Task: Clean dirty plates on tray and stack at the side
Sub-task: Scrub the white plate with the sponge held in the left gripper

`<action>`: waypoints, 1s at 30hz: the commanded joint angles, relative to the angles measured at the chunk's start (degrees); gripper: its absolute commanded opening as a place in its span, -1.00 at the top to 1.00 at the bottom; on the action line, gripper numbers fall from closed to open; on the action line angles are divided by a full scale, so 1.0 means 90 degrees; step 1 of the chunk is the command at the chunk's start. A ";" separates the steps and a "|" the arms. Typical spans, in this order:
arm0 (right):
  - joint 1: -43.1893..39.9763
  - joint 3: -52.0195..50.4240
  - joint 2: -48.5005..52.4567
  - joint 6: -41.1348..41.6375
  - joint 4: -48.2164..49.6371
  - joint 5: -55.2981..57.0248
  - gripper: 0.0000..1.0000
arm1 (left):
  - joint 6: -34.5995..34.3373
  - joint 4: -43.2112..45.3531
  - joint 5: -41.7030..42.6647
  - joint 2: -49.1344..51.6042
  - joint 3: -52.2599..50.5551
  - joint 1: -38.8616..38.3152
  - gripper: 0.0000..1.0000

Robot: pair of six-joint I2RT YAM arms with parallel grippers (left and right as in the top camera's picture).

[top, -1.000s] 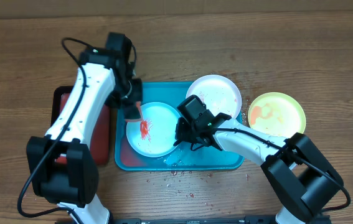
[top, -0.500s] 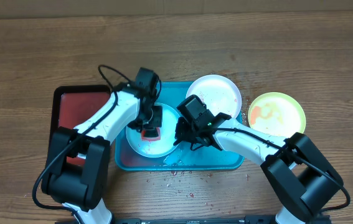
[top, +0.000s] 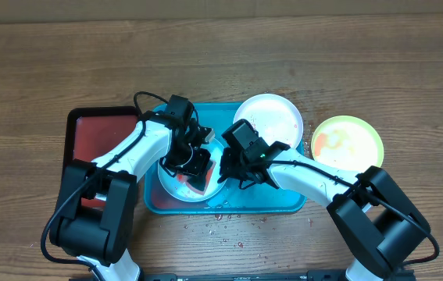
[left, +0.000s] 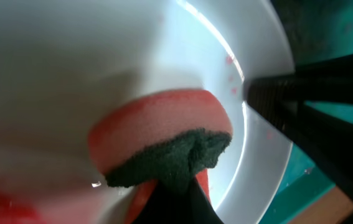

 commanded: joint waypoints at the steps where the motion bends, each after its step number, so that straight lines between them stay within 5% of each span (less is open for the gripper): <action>1: -0.0007 0.0087 0.0141 0.0066 -0.0027 0.0136 0.92 | -0.0775 0.0381 -0.0935 0.0107 -0.0075 -0.0039 0.92; 6: -0.0007 0.0087 0.0141 0.0066 -0.0029 0.0136 0.92 | -0.4291 -0.0345 -0.5255 0.0107 0.0015 0.0124 0.92; 11: -0.0007 0.0087 0.0141 0.0066 -0.0022 0.0136 0.93 | -0.4257 -0.0435 -0.5535 0.0107 0.0049 0.0240 0.92; 14: -0.0007 0.0087 0.0141 0.0066 -0.0022 0.0136 0.93 | -0.3441 -0.0267 -0.4935 0.0107 0.0049 0.0240 0.92; 19: -0.0007 0.0087 0.0141 0.0066 -0.0024 0.0134 0.92 | -0.0818 0.0425 -0.2198 0.0107 0.0049 0.0240 0.92; 26: -0.0007 0.0087 0.0141 0.0063 -0.0051 0.0131 0.93 | -0.0644 0.1673 -0.1243 0.0107 0.0049 0.0226 0.91; 30: -0.0007 0.0087 0.0141 0.0063 -0.0051 0.0131 0.93 | 0.0500 0.1853 0.0333 0.0107 0.0049 0.0189 0.91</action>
